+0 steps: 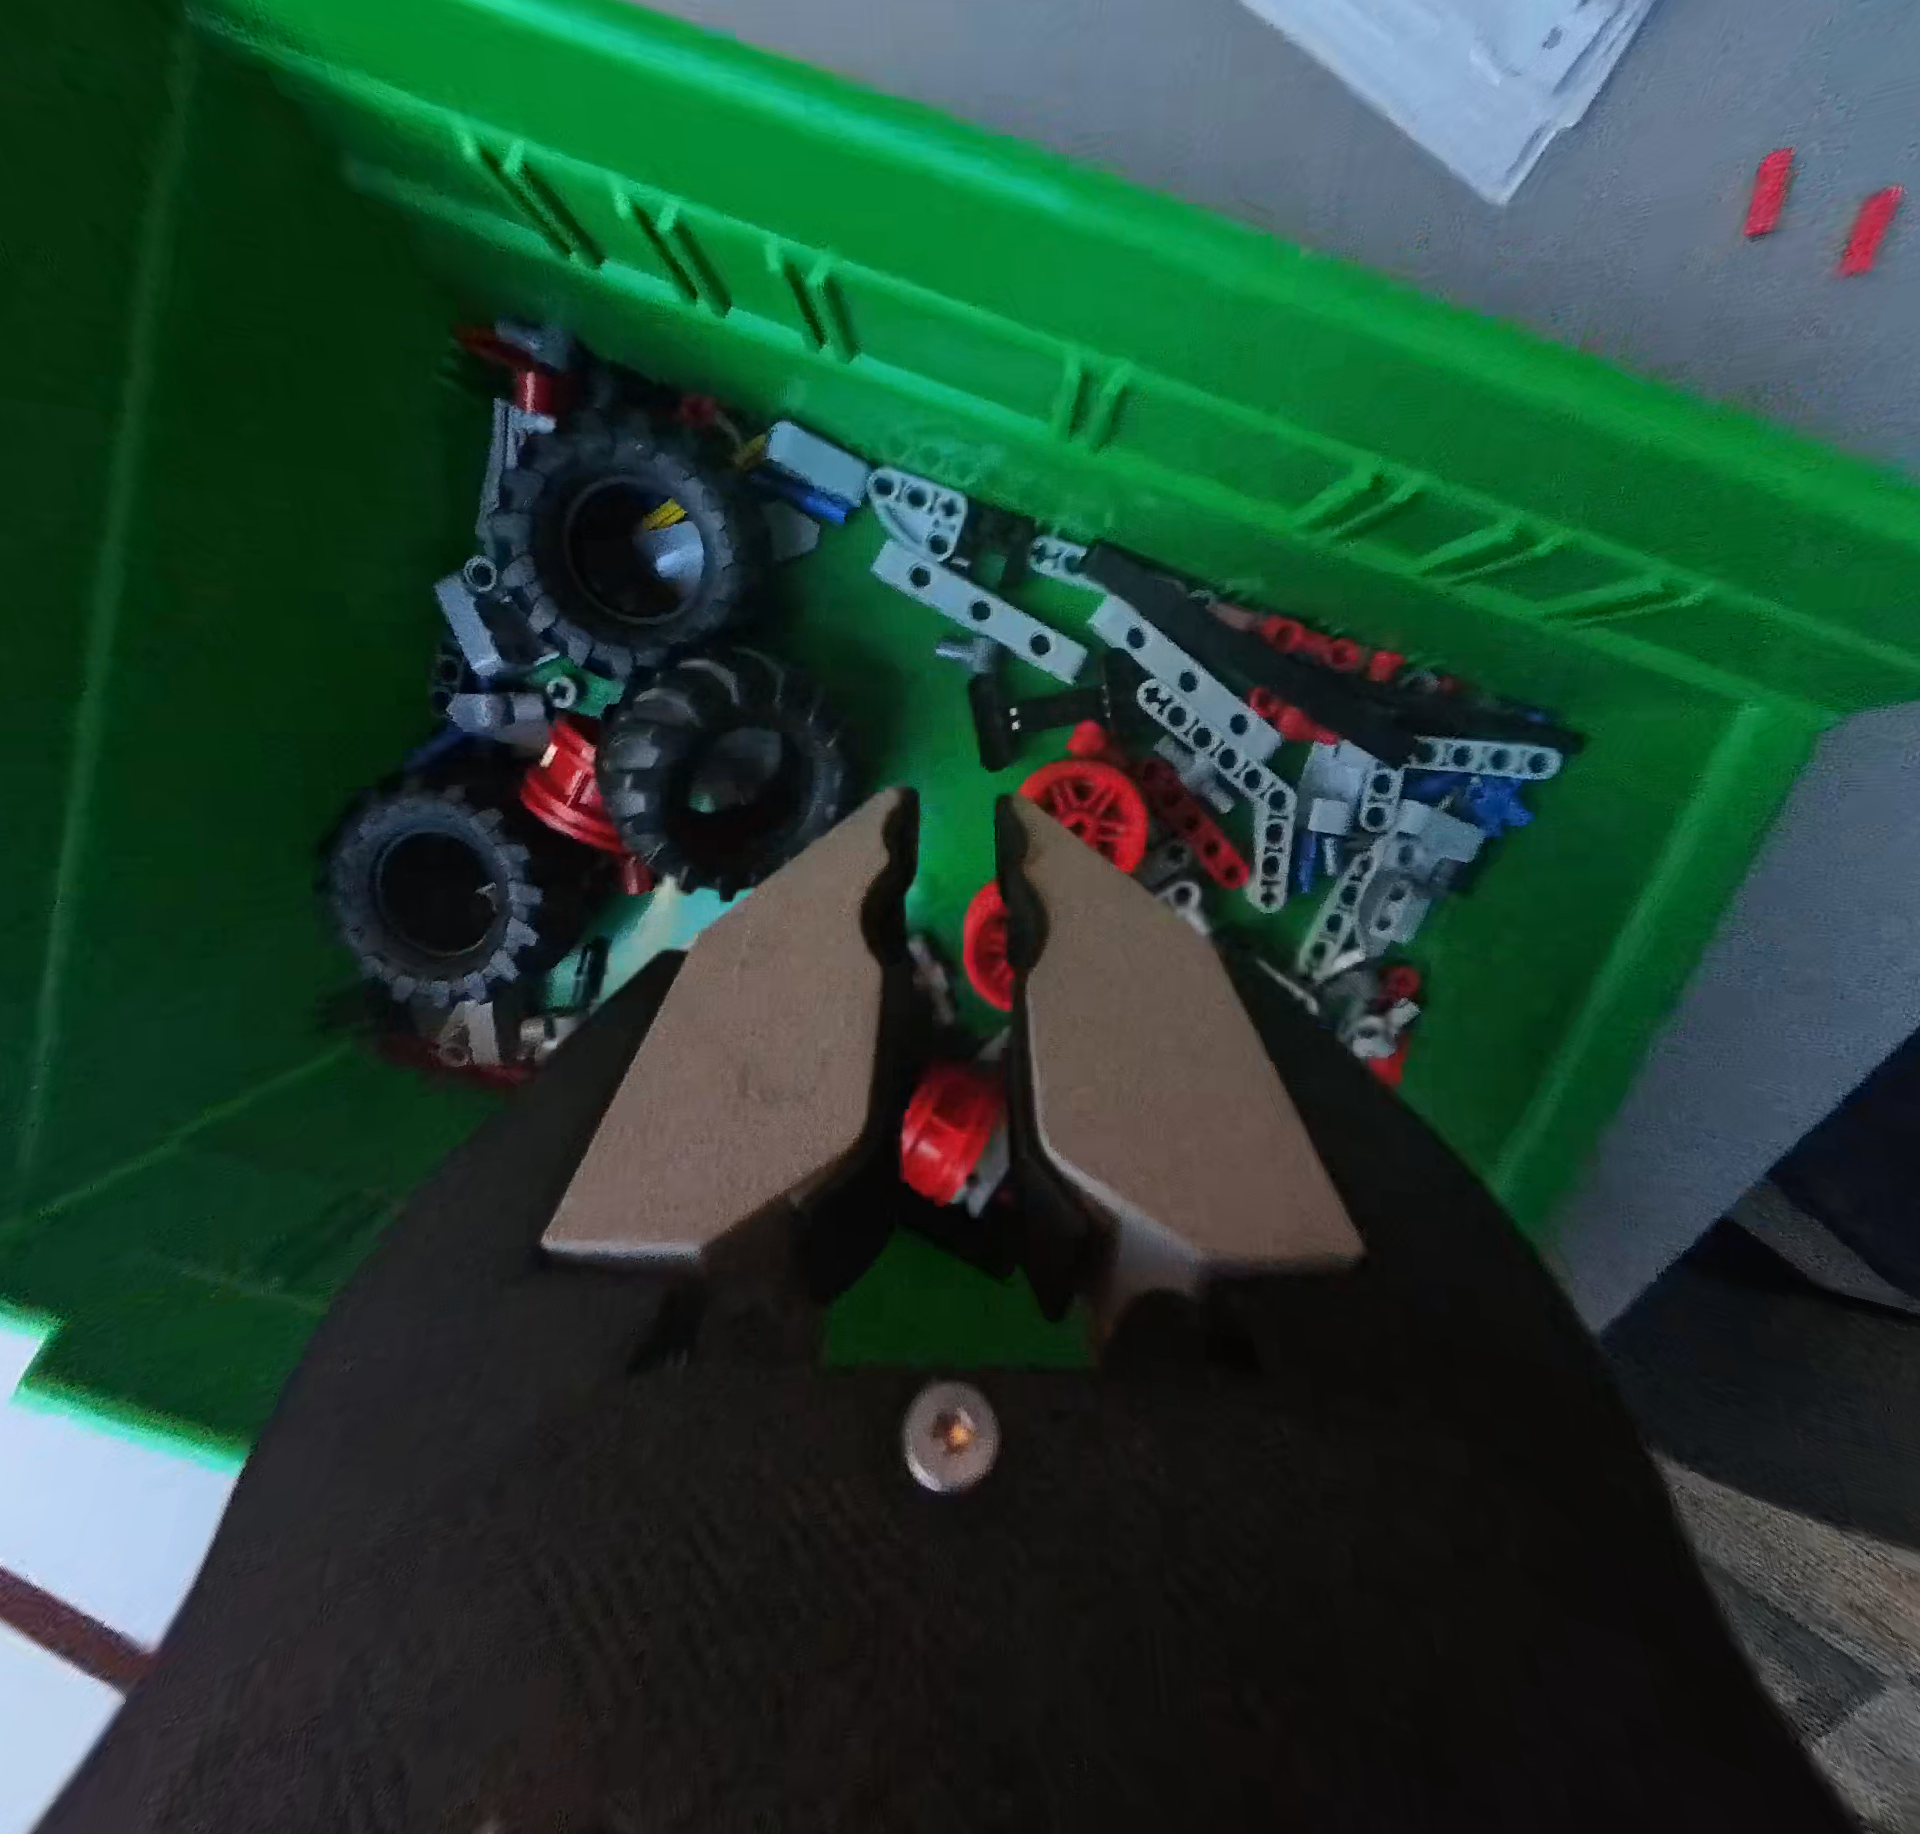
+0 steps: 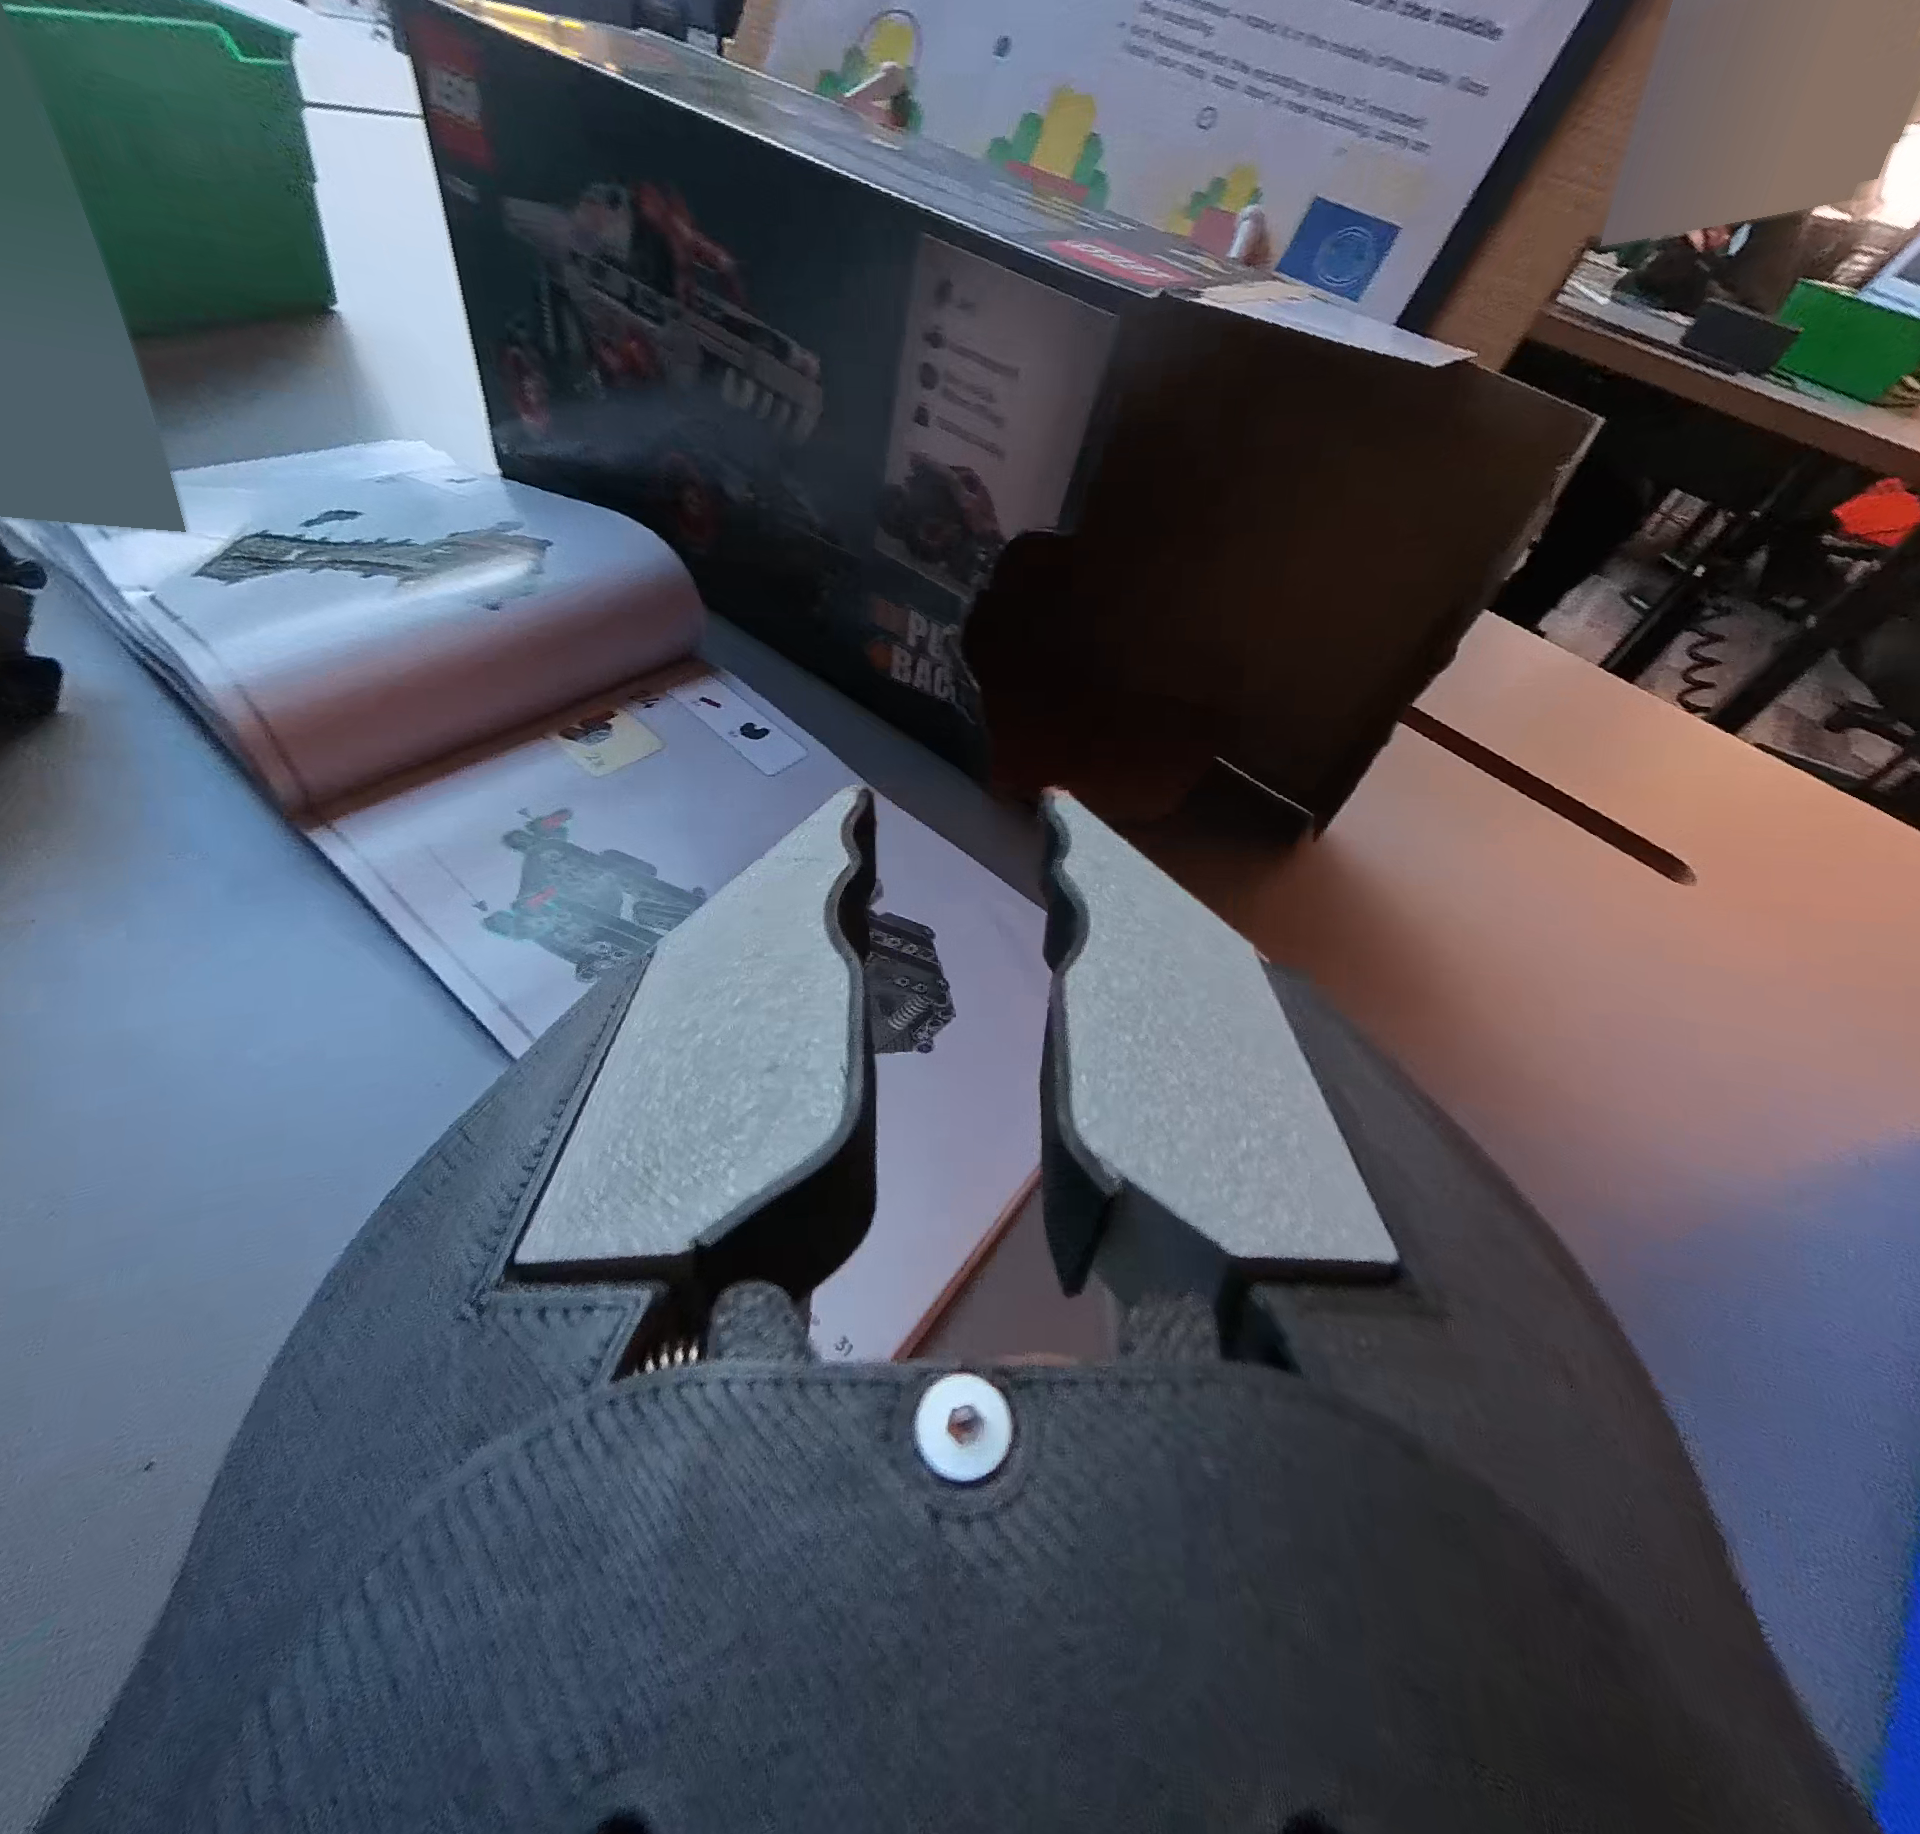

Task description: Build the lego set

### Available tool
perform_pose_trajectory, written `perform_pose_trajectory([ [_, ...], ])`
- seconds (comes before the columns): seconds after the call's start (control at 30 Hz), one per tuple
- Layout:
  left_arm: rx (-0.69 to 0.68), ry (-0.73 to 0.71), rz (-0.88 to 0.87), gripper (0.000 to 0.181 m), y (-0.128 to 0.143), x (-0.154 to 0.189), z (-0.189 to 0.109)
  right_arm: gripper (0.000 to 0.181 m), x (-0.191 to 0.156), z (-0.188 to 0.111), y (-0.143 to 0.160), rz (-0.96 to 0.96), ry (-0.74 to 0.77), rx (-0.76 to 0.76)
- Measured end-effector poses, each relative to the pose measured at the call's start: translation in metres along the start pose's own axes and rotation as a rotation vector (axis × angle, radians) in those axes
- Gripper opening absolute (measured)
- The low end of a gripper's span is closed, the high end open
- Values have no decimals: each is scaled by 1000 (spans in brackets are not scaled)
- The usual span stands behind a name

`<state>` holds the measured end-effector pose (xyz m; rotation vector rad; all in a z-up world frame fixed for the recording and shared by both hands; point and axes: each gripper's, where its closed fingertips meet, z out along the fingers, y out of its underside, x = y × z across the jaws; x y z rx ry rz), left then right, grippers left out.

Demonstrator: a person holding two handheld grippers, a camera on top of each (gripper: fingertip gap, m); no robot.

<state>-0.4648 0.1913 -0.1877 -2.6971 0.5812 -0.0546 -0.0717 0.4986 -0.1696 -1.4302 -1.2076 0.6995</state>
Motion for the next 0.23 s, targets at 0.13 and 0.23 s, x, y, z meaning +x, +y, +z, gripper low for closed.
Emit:
perform_pose_trajectory([
  [0.13,5,11,88,8,-29,16,12,28,-2,-2,-1,24,-33,17],
  [0.23,-52,-24,135,7,-38,5,26,28,-2,-4,-2,43,-43,29],
])
